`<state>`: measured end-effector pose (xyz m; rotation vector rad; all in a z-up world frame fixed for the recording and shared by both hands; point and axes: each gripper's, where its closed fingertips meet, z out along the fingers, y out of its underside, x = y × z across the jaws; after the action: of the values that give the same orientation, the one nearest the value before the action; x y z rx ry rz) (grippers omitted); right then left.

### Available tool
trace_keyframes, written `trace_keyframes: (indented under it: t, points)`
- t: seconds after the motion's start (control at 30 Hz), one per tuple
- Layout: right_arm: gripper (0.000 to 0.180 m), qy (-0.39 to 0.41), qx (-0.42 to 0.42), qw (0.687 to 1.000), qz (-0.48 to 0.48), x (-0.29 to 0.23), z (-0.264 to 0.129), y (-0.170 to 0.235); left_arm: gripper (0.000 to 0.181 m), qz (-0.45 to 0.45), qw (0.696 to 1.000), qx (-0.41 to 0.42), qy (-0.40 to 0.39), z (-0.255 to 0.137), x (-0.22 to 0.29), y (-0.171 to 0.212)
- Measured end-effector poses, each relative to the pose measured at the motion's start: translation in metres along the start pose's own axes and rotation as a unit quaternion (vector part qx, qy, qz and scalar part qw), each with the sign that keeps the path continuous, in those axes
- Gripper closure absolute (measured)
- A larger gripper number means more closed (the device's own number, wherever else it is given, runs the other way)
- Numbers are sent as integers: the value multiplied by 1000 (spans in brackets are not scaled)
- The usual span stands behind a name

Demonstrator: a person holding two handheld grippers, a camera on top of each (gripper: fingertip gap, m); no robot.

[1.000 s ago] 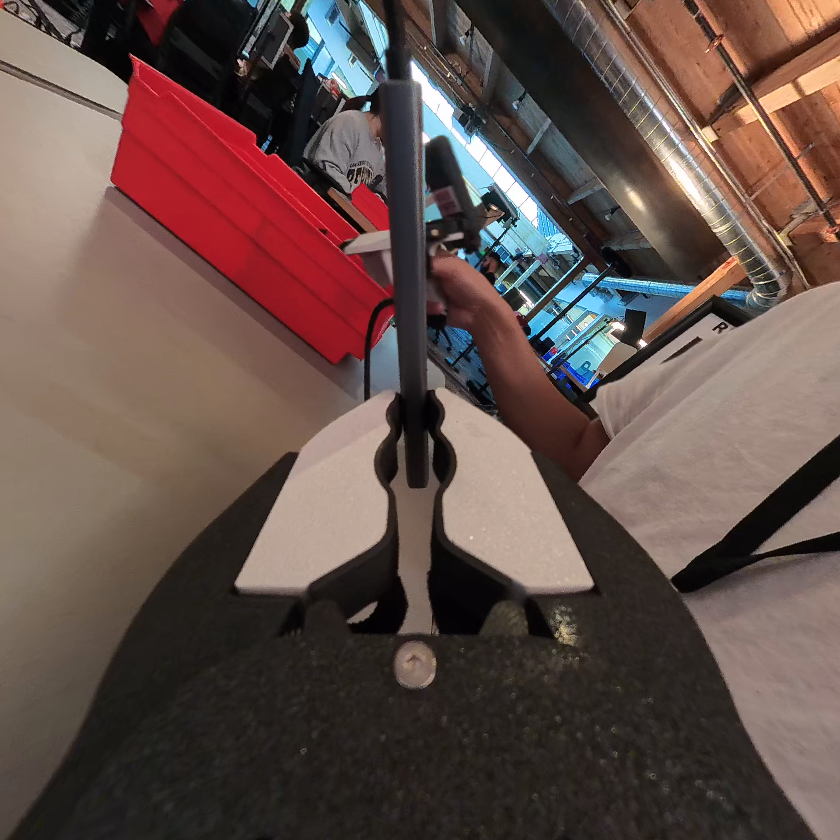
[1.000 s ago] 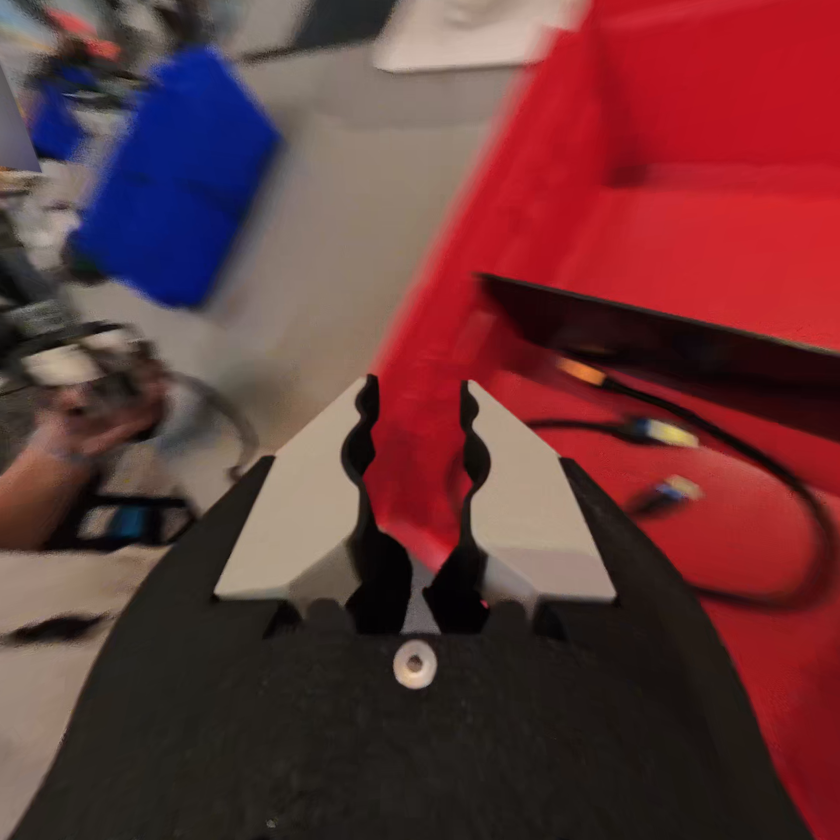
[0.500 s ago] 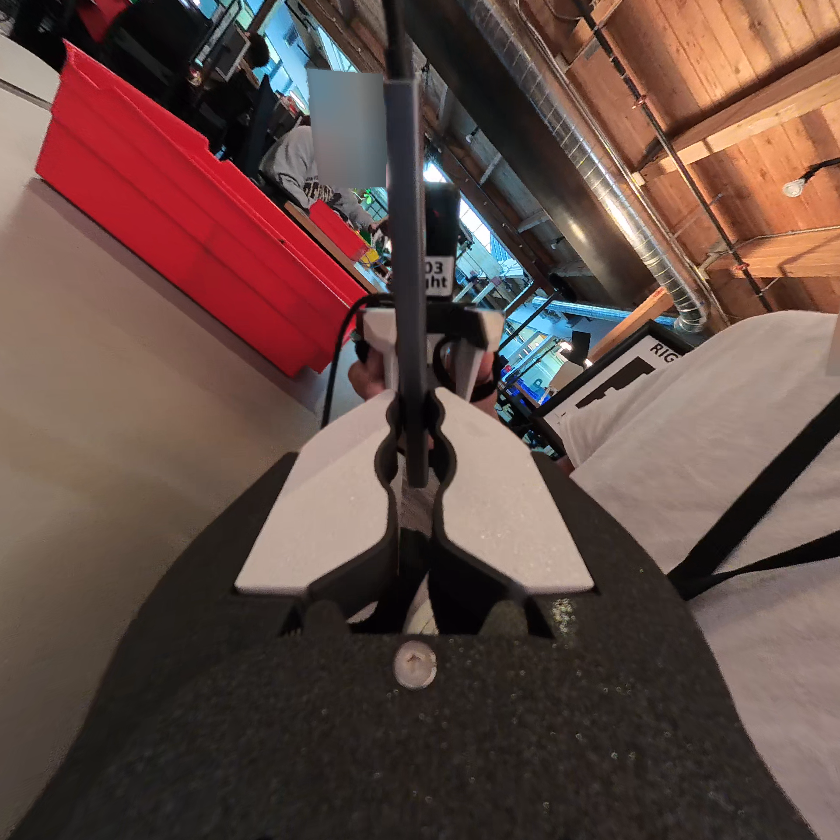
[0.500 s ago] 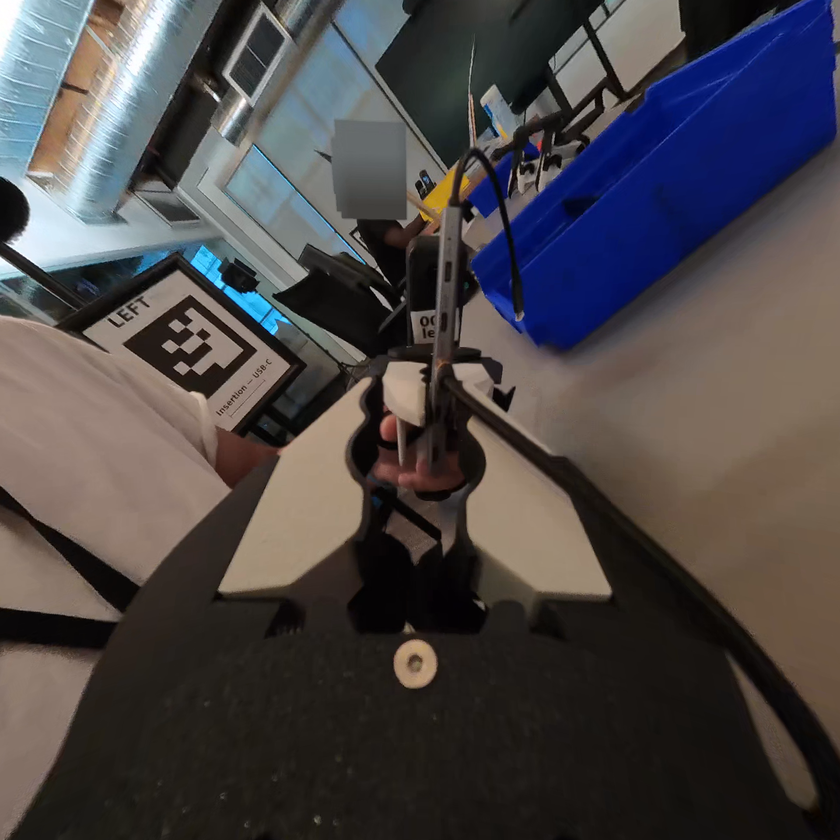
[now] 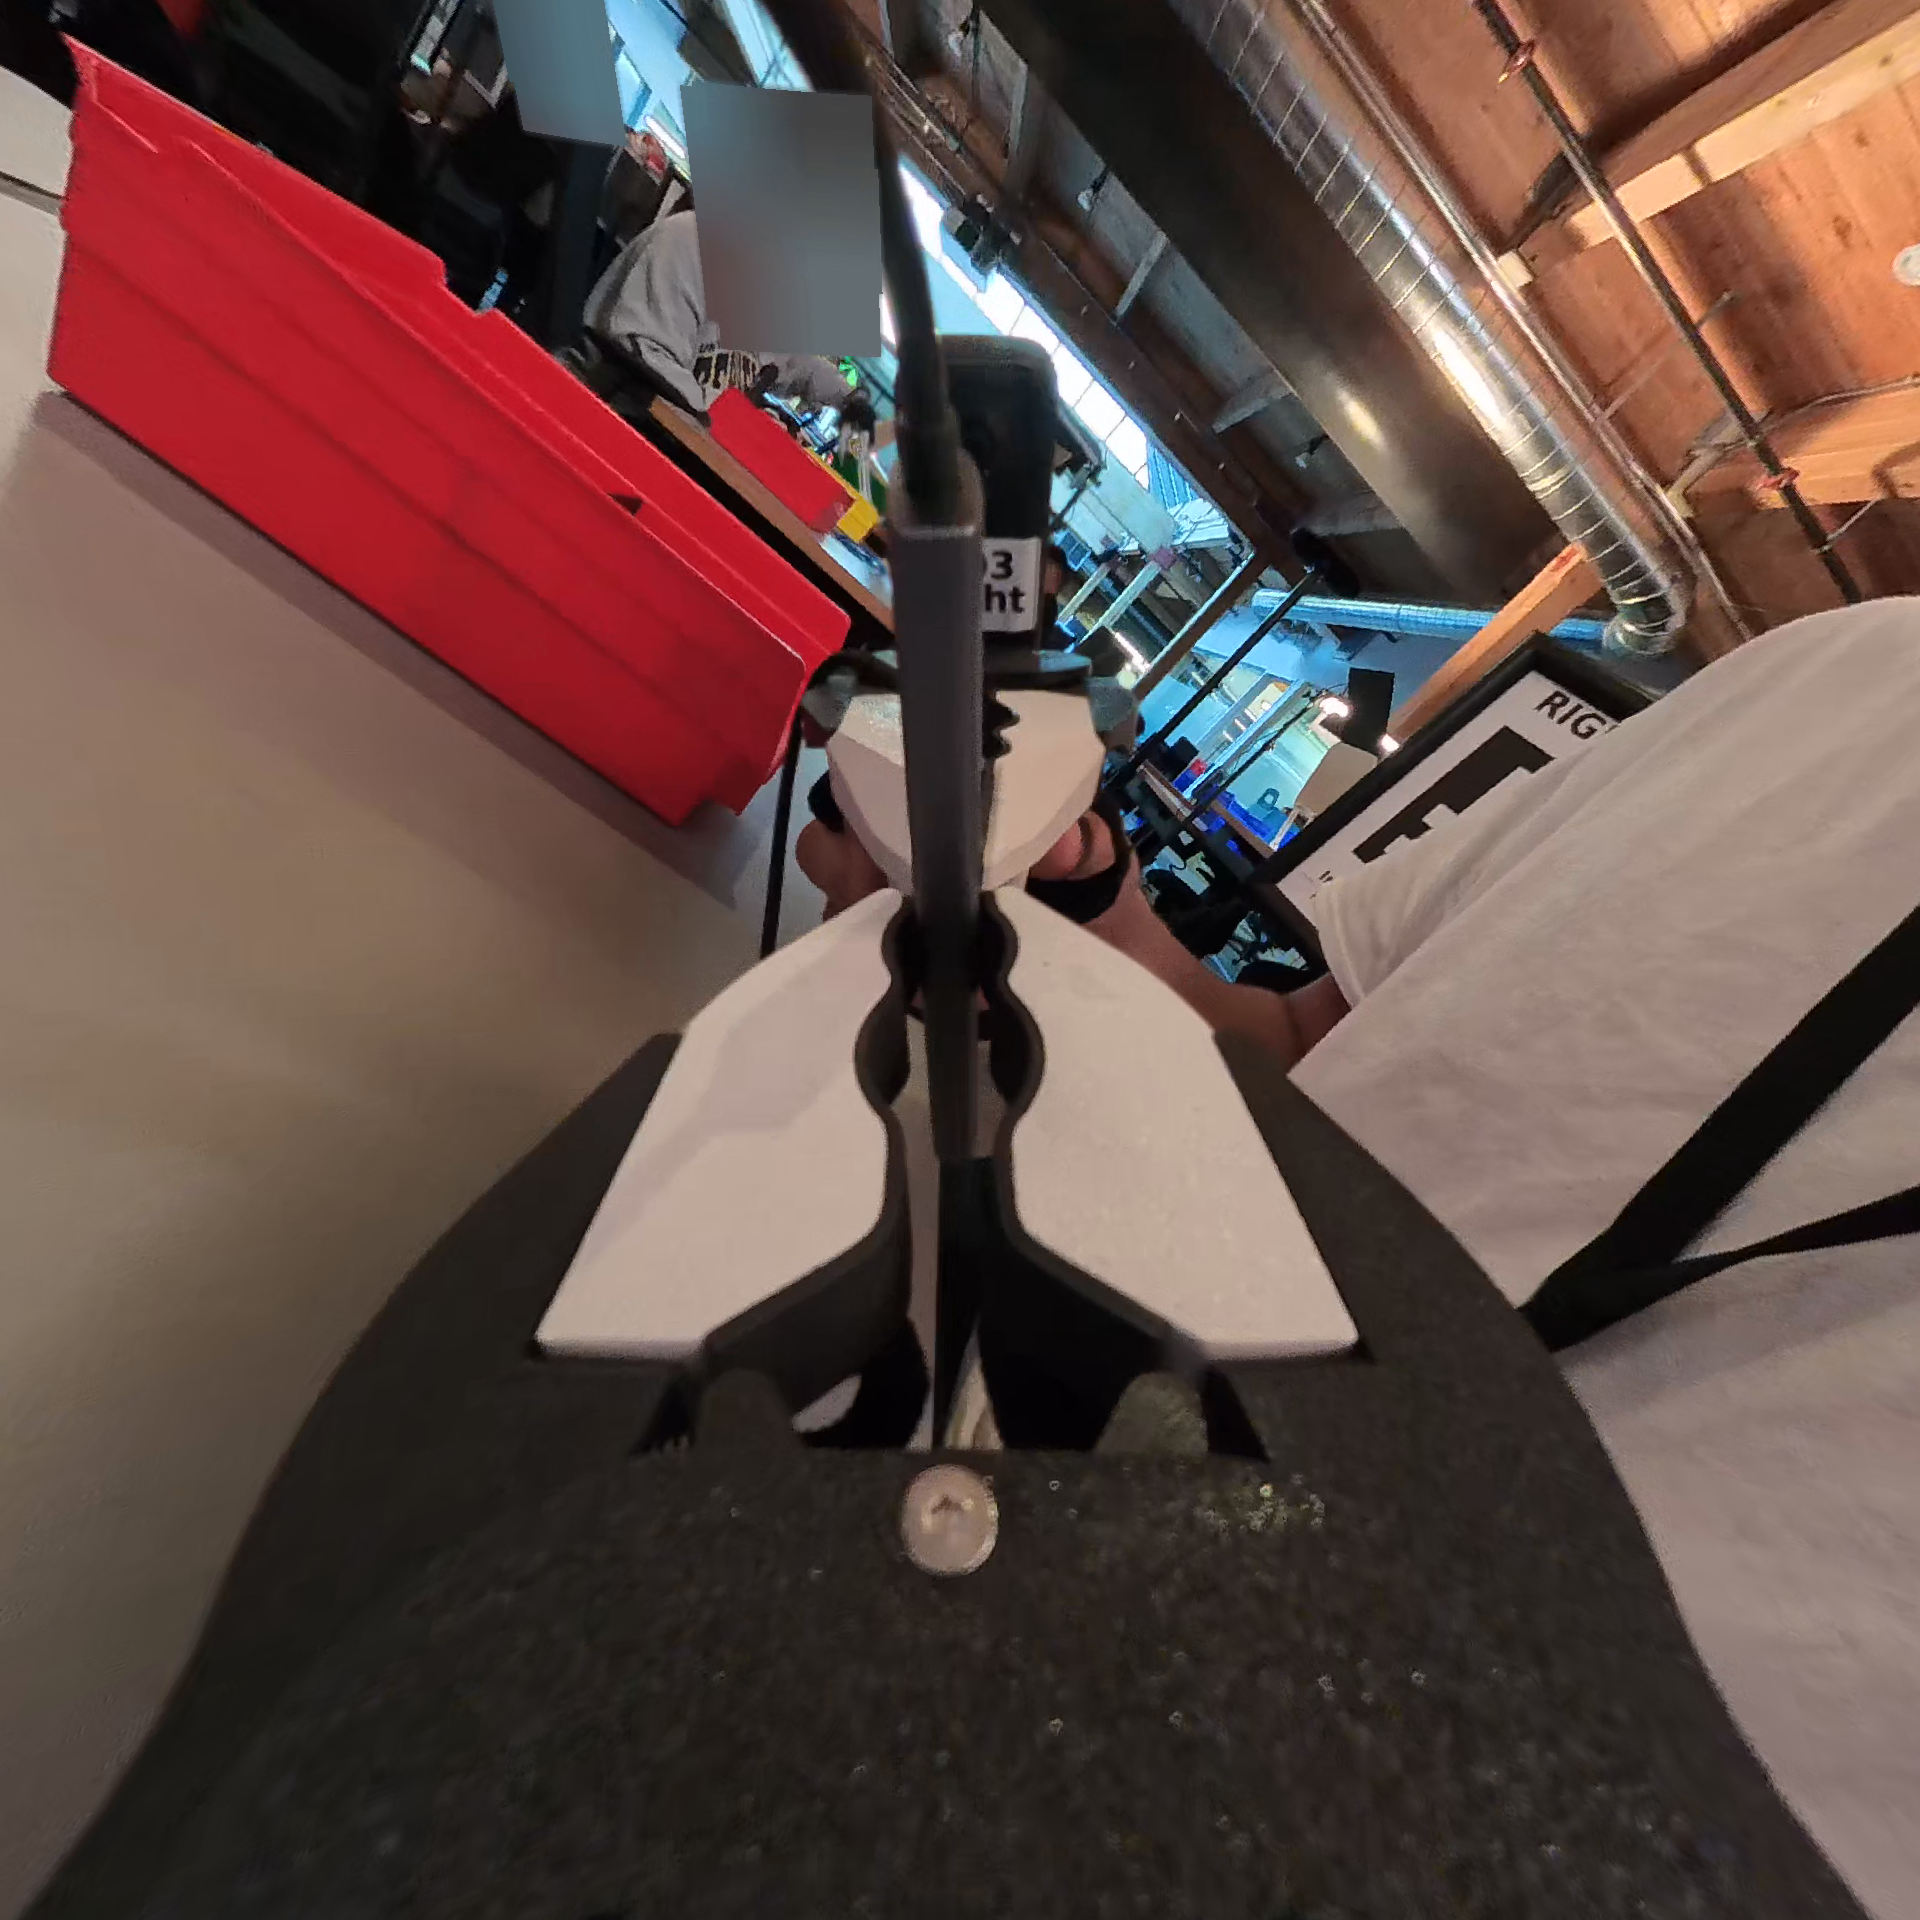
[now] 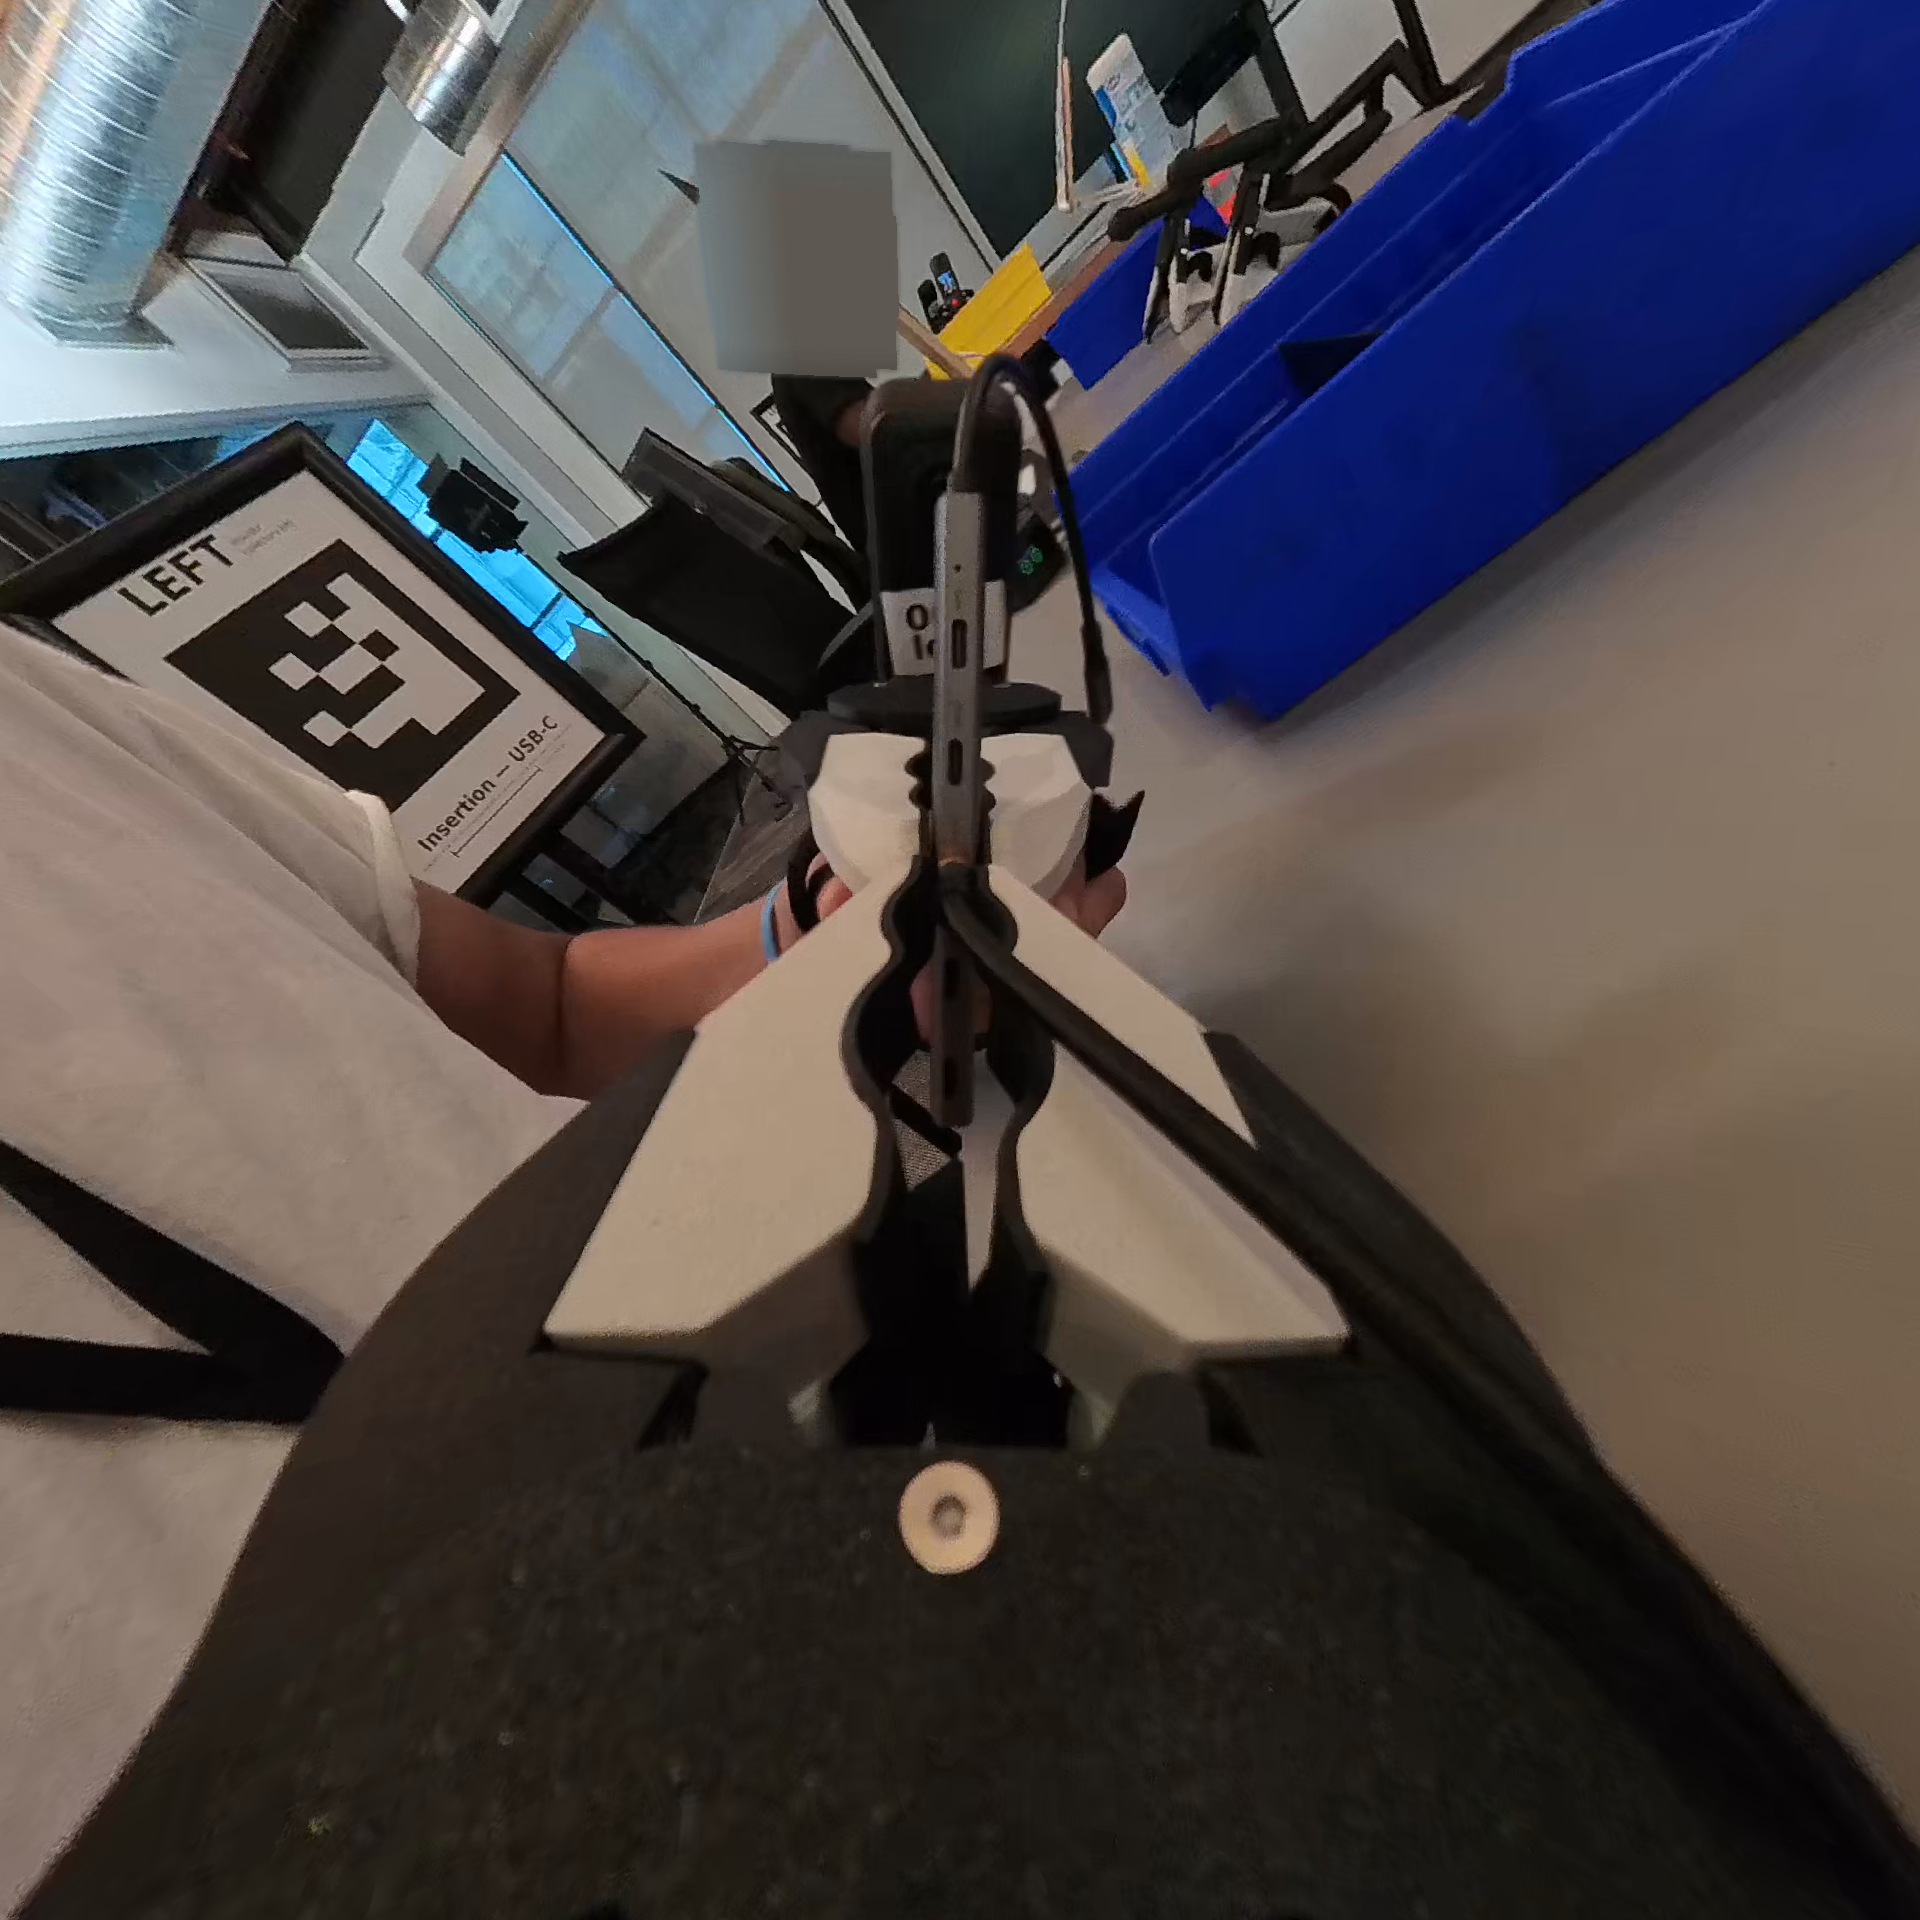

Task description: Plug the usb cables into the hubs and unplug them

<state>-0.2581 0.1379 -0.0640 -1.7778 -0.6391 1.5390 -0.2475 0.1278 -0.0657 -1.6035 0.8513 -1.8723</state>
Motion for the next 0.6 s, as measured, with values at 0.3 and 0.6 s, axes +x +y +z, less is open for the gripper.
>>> trace_keyframes:
  t: [0.3,0.6]
  points:
    - [174,-4,0,1000,-31,-8,-18,-4,170,35,996,-80,10,-8,9,12]
    - [175,132,74,980,-131,-60,-179,-108,171,38,997,-23,64,-20,30,-8]
